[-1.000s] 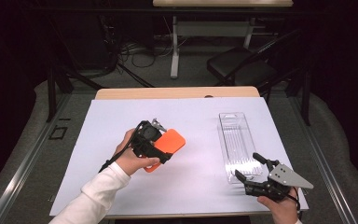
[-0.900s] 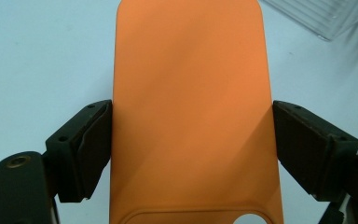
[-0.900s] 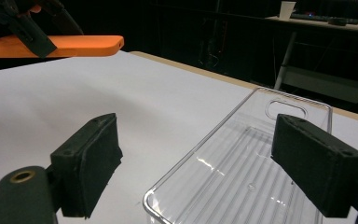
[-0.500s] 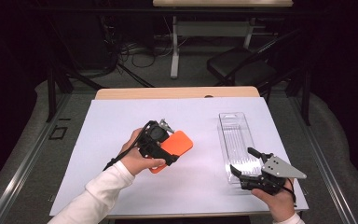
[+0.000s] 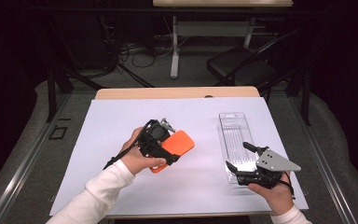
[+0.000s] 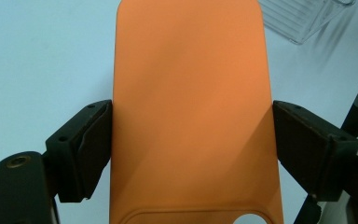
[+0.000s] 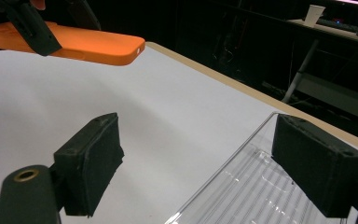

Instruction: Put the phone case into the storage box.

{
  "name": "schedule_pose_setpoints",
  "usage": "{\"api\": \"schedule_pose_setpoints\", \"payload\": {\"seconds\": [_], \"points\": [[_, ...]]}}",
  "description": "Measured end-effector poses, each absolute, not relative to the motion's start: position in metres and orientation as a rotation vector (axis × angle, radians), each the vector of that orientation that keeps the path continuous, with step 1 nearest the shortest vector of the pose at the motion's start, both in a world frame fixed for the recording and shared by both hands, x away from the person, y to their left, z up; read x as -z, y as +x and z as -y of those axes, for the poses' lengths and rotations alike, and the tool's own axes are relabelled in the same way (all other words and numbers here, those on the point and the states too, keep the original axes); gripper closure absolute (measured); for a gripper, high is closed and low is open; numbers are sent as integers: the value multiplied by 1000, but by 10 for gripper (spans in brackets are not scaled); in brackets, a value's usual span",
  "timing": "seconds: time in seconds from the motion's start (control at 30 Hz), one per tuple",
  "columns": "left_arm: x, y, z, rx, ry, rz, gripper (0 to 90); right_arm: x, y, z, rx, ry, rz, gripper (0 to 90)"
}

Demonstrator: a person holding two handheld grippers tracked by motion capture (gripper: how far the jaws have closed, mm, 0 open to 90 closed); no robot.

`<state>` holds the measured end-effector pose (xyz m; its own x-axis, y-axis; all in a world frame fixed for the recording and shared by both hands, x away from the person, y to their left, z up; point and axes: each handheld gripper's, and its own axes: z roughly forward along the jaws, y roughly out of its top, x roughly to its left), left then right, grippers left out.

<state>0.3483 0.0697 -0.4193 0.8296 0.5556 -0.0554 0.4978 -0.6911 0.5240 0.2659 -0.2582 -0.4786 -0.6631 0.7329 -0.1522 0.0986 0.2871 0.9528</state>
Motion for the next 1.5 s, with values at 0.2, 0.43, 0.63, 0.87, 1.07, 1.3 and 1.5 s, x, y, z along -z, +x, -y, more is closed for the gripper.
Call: {"api": "schedule_pose_setpoints", "payload": {"seconds": [0.2, 0.43, 0.63, 0.87, 1.07, 1.3, 1.5], "points": [[420, 348, -65, -135, 2482, -760, 161, 479, 270, 251, -1370, 676, -2021, 153], [420, 349, -61, -129, 2495, -743, 161, 473, 270, 235, -1246, 497, -2059, 160], [420, 349, -60, -117, 2500, -735, 161, 470, 270, 228, -1144, 394, -2089, 167], [421, 350, -59, -110, 2513, -732, 161, 467, 270, 221, -1093, 320, -2099, 169], [422, 350, -59, -101, 2514, -737, 161, 465, 268, 211, -1002, 216, -2116, 178], [423, 351, -59, -84, 2518, -744, 162, 464, 262, 198, -829, 6, -2080, 214], [423, 351, -58, -83, 2522, -740, 162, 471, 260, 190, -717, -91, -2062, 263]]}}
